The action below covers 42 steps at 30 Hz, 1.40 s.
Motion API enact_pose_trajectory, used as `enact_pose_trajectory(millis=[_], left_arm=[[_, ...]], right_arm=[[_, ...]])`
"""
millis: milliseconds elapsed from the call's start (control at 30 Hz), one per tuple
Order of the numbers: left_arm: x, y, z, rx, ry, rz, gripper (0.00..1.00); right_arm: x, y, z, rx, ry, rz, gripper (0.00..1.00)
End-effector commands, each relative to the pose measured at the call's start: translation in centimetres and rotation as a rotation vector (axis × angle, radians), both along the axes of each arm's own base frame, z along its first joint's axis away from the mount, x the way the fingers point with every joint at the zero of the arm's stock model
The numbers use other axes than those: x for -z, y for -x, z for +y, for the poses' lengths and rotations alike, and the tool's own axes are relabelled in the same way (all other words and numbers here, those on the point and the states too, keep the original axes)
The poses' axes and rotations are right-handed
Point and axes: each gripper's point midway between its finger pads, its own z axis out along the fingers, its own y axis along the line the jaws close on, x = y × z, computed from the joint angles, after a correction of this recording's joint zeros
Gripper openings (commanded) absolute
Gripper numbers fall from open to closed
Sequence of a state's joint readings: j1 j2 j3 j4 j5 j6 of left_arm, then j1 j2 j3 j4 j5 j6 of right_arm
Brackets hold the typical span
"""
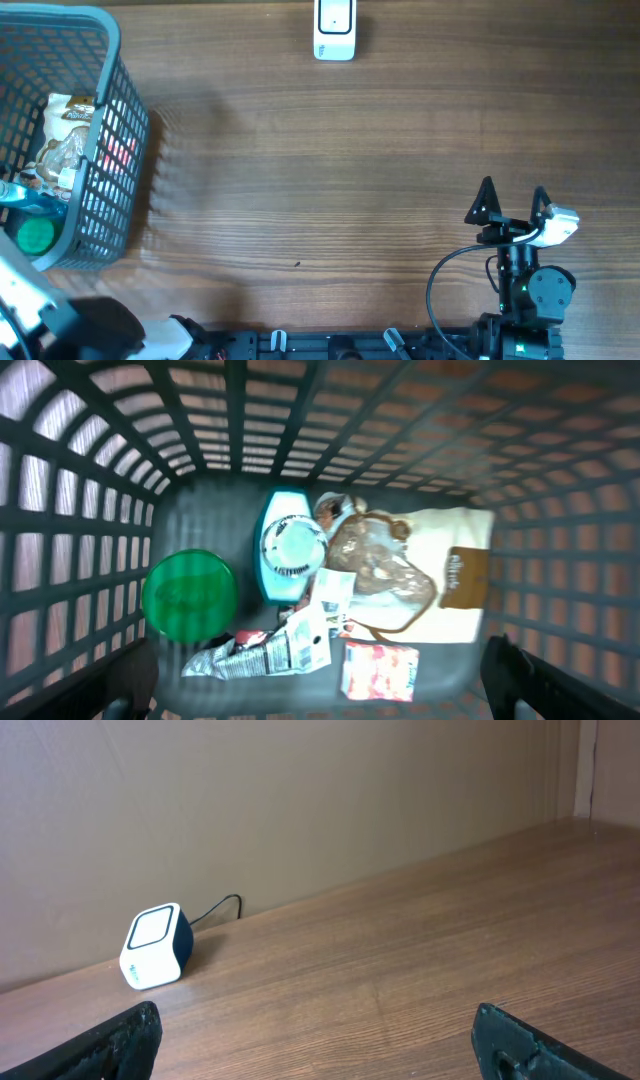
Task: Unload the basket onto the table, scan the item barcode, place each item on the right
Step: 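Reach the left gripper into the basket and grasp the blue-green bottle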
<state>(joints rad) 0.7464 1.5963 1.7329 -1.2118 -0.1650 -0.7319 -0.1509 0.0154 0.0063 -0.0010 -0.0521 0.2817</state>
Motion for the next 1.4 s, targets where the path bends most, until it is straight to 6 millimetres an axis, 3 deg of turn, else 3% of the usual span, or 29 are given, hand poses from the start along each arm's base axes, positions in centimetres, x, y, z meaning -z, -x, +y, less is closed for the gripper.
enact_pose_trajectory(millis=[0,167,467,700,733,833,967,1067,1133,1367], left_arm=[[1.5,0.1,1.8,-0.051,-0.016,0.066,0.99],[3.3,0.5,3.3,-0.08,-0.049,0.146,1.0],[7.7,0.0,3.7,-0.075,-0.003,0.199,1.0],[9.8,-0.7,4.4,-0.069,0.014,0.221,1.0],[10.3,-0.8,4.4,-0.065,0.021,0.232,0.97],[11.6,-0.9,4.5,-0.043,0.041,0.266,0.77],[13.2,-1.0,4.4,-0.035,0.076,0.289,0.78],[13.4,-1.1,4.4,-0.034,0.082,0.291,0.7],[13.5,-1.0,4.3,-0.034,0.084,0.293,0.55],[13.6,-0.7,4.0,-0.033,0.097,0.307,0.33]], right_arm=[[-0.2,0.0,0.4,-0.021,0.018,-0.008,1.0],[-0.2,0.0,0.4,-0.021,0.018,-0.008,1.0],[-0.2,0.0,0.4,-0.021,0.018,-0.008,1.0],[-0.2,0.0,0.4,-0.021,0.018,-0.008,1.0],[-0.2,0.0,0.4,-0.021,0.018,-0.008,1.0],[-0.2,0.0,0.4,-0.021,0.018,-0.008,1.0],[-0.2,0.0,0.4,-0.021,0.018,-0.008,0.99],[-0.2,0.0,0.4,-0.021,0.018,-0.008,1.0],[-0.2,0.0,0.4,-0.021,0.018,-0.008,1.0],[-0.2,0.0,0.4,-0.021,0.018,-0.008,1.0]])
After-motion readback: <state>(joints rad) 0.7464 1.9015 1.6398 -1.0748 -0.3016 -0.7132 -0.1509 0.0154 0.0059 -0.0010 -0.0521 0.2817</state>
